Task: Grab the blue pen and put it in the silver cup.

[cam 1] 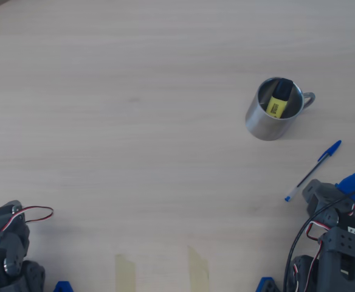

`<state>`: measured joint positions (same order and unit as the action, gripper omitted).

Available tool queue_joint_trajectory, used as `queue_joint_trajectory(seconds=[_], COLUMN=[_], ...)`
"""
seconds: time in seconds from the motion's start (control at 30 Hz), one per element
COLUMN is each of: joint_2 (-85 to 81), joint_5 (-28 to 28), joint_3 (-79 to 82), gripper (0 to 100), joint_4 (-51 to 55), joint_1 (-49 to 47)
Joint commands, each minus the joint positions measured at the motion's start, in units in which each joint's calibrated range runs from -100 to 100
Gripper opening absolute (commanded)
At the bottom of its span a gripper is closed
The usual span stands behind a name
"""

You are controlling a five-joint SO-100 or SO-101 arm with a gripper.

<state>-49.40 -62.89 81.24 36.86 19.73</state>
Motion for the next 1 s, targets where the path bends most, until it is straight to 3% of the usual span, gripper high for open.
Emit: queue_joint_trajectory(seconds=[0.0, 0.97], joint_2=[0.3, 3.1], joint_5=[0.2, -0.1], joint_3=[-2.7, -2.3], gripper=[21, 21], joint_4=[-0.5, -3.7], joint_1=[-0.7, -3.8])
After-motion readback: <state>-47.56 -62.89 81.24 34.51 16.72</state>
